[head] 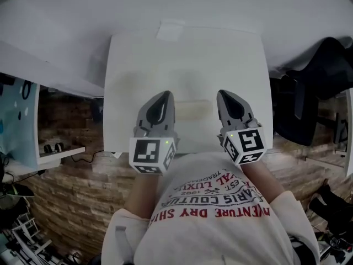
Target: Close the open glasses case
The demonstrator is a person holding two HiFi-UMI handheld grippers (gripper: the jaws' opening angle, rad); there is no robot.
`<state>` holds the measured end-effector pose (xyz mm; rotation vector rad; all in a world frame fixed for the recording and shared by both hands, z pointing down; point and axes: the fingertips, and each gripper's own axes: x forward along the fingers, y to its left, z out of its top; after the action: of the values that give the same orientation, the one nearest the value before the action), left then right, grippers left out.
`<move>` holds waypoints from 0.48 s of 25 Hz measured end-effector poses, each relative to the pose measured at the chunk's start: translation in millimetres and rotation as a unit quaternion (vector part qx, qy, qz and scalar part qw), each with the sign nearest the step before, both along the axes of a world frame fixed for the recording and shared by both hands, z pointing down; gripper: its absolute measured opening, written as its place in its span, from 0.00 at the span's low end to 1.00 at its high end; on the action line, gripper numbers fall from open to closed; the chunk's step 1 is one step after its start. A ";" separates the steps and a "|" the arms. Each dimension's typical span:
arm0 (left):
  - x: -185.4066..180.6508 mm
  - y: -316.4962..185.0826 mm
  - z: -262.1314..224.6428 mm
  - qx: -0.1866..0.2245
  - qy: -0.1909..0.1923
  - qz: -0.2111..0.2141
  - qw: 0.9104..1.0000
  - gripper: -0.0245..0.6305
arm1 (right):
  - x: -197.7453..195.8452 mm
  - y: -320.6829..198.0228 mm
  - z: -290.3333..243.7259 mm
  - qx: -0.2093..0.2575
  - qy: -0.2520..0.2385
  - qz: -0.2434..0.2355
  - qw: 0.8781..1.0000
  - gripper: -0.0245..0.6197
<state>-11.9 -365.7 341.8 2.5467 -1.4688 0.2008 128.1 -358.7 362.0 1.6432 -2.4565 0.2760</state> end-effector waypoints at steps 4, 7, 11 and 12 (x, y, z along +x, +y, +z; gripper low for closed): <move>1.5 1.1 -13.4 0.022 -0.002 0.003 1.000 0.04 | -2.0 1.4 -8.8 0.014 0.003 -0.007 1.000 0.06; -0.4 0.3 -16.6 0.027 0.002 0.000 1.000 0.04 | -5.6 1.7 -10.6 0.018 0.007 -0.013 1.000 0.06; -2.6 -2.1 -14.8 0.024 0.010 -0.004 1.000 0.04 | -9.0 1.9 -9.5 0.018 0.012 -0.016 1.000 0.06; -2.7 -2.3 -14.5 0.024 0.012 -0.005 1.000 0.04 | -9.4 1.7 -9.1 0.017 0.014 -0.017 1.000 0.06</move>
<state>-14.5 -368.1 327.2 2.5695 -1.4943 0.1350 118.7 -357.0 352.9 1.6071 -2.4793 0.2061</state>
